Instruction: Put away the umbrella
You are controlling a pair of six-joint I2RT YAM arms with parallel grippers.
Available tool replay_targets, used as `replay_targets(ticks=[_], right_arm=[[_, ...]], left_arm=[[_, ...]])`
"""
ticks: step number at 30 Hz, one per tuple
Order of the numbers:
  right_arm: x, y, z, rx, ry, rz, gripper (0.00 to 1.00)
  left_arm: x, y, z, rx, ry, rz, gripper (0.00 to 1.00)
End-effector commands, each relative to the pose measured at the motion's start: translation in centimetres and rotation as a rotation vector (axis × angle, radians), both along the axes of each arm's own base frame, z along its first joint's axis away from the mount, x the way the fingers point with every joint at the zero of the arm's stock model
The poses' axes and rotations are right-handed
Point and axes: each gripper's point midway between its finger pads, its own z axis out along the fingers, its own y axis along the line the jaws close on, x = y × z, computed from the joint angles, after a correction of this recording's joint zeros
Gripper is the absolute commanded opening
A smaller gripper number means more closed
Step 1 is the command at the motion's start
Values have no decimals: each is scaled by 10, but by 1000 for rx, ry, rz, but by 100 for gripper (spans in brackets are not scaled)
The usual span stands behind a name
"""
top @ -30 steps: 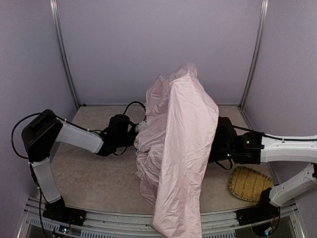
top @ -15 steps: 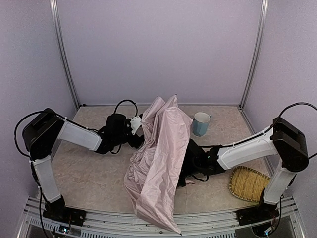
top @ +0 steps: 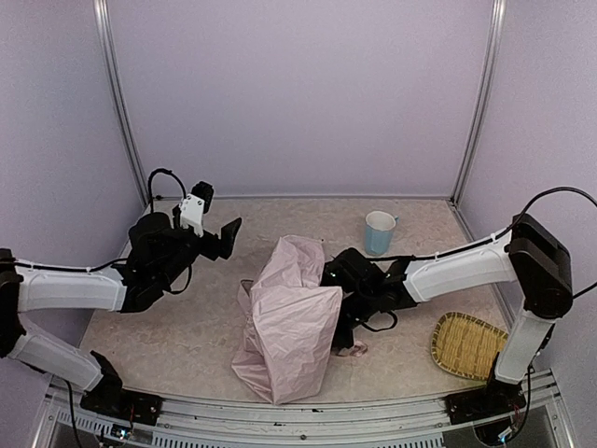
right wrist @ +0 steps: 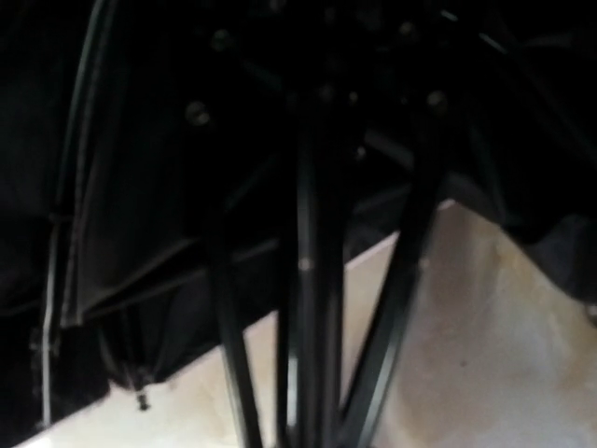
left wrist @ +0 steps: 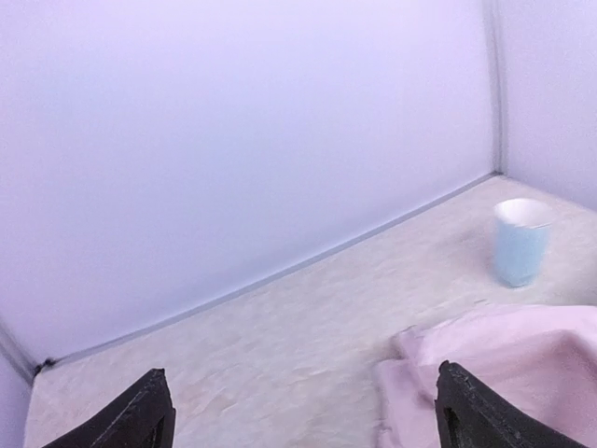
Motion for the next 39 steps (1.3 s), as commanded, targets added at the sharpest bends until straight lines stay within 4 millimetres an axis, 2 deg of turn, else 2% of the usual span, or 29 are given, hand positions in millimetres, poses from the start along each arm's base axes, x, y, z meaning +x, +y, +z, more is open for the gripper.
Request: replay_targets(ticks=[1, 4, 6, 7, 13, 15, 18, 20, 22, 24, 26, 27, 30, 33, 36, 39], right_arm=[[-11, -1, 8, -2, 215, 36, 0], [-9, -1, -4, -38, 250, 48, 0], [-10, 1, -9, -52, 272, 55, 0], [-10, 2, -11, -58, 280, 54, 0], [-8, 0, -25, -94, 294, 34, 0], [-7, -1, -29, -108, 296, 23, 0], [-8, 0, -31, -111, 299, 25, 0], [-11, 1, -31, -111, 299, 33, 0], [-14, 2, -32, -111, 300, 43, 0], [-17, 3, -32, -108, 301, 52, 0], [-20, 3, -31, -99, 301, 60, 0], [-22, 4, -30, -92, 302, 65, 0], [-29, 7, -26, -72, 295, 87, 0], [-37, 10, -24, -61, 270, 111, 0], [-44, 14, -22, -45, 249, 137, 0], [-41, 13, -18, -37, 214, 120, 0]], left_arm=[[-89, -55, 23, -70, -51, -404, 94], [-164, -89, 20, -63, -50, -745, 96], [-199, -100, 16, -47, -55, -871, 99], [-205, -102, 13, -31, -61, -886, 99], [-213, -120, 0, 36, 22, -964, 99], [-206, -128, -13, 72, 61, -949, 99], [-171, -132, -41, 147, 132, -788, 99], [-157, -138, -49, 163, 148, -745, 95], [-151, -145, -51, 169, 159, -742, 77], [-149, -149, -49, 164, 164, -749, 46], [-135, -144, -43, 129, 153, -691, 7], [-126, -138, -43, 113, 153, -655, 0], [-89, -116, -61, 92, 216, -532, 0], [-59, -98, -98, 105, 314, -439, 0], [-50, -91, -137, 142, 400, -397, 0], [-55, -94, -165, 144, 478, -424, 0]])
